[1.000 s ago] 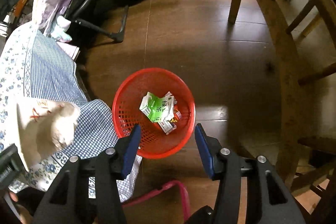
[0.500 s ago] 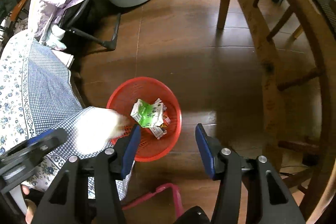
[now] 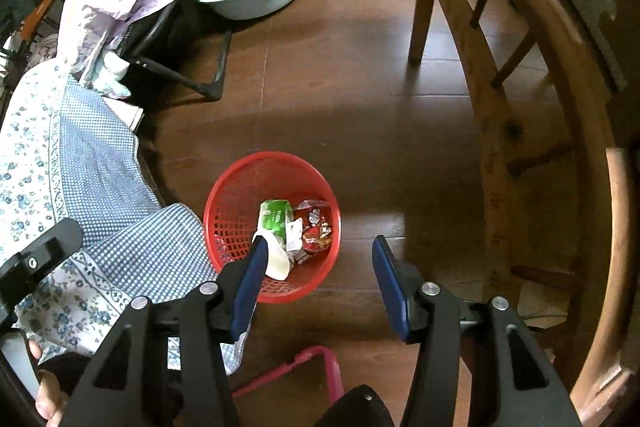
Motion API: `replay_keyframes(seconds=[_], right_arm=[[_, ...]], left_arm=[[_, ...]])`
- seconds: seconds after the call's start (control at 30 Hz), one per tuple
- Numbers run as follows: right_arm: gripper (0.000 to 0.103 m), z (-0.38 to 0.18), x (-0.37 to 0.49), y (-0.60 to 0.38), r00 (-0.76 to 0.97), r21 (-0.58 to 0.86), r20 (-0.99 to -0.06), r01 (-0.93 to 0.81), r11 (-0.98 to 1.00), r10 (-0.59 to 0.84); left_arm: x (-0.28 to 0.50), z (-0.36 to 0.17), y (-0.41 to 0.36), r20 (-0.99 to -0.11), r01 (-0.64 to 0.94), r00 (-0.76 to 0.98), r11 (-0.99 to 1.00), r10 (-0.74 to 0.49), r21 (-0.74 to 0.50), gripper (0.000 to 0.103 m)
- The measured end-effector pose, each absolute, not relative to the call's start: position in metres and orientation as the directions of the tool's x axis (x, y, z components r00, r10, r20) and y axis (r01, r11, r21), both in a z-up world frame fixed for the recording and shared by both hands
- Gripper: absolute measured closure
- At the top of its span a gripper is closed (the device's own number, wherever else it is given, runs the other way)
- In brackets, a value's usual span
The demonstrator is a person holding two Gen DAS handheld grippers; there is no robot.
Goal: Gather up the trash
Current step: 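Move both tools back over the bed toward the white plastic bag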
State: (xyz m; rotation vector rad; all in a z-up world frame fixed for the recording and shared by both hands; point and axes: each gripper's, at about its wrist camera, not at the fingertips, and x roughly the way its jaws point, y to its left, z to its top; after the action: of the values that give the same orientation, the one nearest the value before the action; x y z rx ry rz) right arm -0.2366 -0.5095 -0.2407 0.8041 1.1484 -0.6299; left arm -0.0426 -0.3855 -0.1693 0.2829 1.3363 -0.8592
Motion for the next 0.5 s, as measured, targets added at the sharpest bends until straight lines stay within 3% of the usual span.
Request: replay_keyframes(seconds=[0.5], right_arm=[[0.045,-0.154,-0.202,-0.443,0.391,0.211,-0.916,0.655,0.725,-0.087]], left_arm=[[-0.050,-0.056,-0.316,-0.756,0.690,0.097,0.591,-0.647,-0.417,0.017]])
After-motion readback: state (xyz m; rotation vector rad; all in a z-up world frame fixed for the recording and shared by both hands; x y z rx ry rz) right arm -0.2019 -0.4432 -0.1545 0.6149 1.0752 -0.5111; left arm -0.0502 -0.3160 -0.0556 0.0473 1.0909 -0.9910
